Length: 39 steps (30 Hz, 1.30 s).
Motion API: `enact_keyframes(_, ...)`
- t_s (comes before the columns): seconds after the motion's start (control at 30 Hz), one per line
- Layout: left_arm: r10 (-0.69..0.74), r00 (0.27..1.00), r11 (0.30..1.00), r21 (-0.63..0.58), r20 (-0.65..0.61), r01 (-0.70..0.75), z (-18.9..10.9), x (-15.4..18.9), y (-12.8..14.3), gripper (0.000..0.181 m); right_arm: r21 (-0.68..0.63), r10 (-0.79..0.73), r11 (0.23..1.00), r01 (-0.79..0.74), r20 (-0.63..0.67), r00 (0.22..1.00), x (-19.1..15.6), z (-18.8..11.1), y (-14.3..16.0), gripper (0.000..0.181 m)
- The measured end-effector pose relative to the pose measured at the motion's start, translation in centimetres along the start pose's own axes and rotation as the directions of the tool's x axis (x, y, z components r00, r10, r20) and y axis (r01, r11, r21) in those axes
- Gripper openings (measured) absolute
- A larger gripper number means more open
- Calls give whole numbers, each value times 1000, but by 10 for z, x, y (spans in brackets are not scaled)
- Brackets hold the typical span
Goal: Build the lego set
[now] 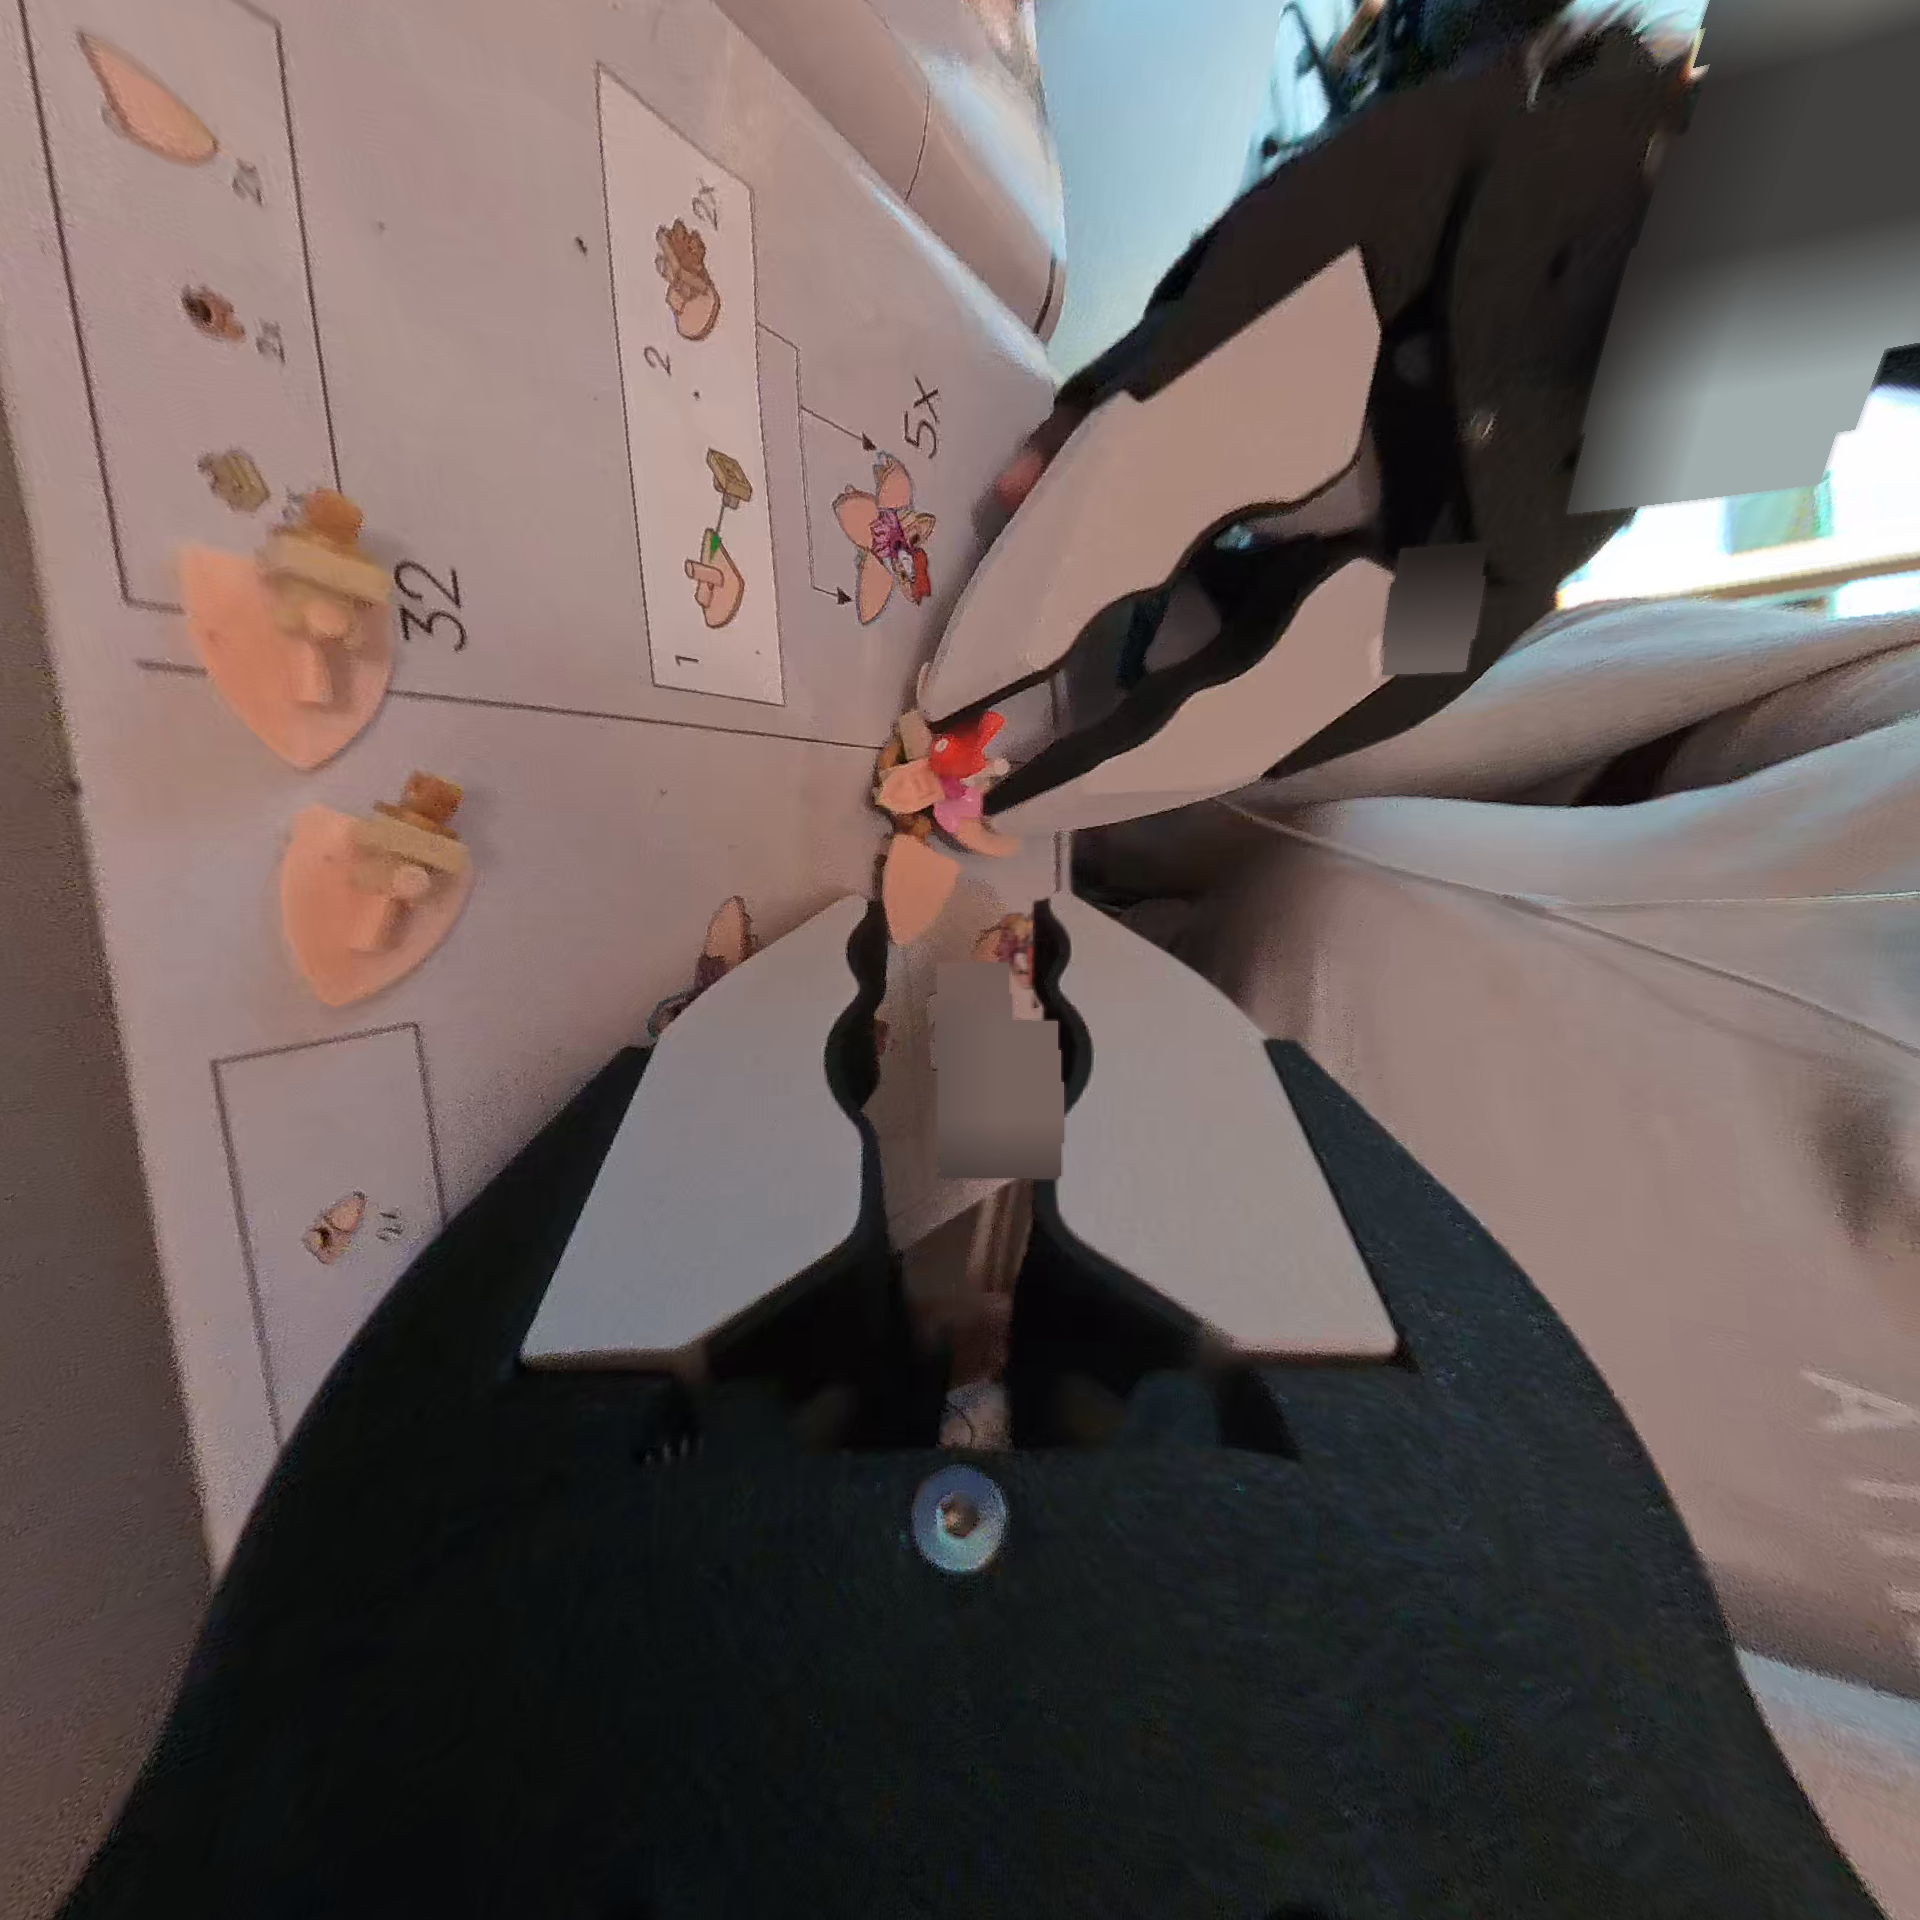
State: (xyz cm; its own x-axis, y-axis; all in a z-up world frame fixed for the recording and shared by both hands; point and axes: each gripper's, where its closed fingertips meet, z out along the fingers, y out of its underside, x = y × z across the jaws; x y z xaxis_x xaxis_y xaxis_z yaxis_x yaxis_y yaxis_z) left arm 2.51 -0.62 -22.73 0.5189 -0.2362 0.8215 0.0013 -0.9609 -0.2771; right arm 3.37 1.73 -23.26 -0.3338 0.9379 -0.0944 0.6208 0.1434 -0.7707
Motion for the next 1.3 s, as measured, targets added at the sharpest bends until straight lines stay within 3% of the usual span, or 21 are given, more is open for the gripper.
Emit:
enact_keyframes(0.17, -128, 992, 991, 27, -17, 128, 2, 2, 3, 24, 55, -74, 995, 79, -78, 994, -3, -1, 1, 19)
enact_keyframes(0.27, -165, 986, 986, 30, 16, 165, 5, -3, 4, 11, 54, -82, 995, 87, -86, 993, -4, -3, 2, 19)
enact_keyframes(0.5, -251, 968, 968, 19, -11, 251, 10, 7, 0, 5, 53, -88, 994, 93, -84, 993, -6, -4, 3, 19)
enact_keyframes(0.97, -94, 994, 994, -51, 54, 97, 8, -5, 1, 5, 47, -85, 995, 86, -3, 996, -4, -6, 6, 16)
enact_keyframes(1.13, -43, 999, 993, -106, 28, 46, 9, -7, 0, 5, 23, -118, 993, 117, 39, 992, -4, -6, 6, 16)
enact_keyframes(1.3, -3, 1000, 996, -89, 18, 5, 7, -7, -8, 5, 30, -119, 993, 117, 69, 990, -5, -5, 6, 16)
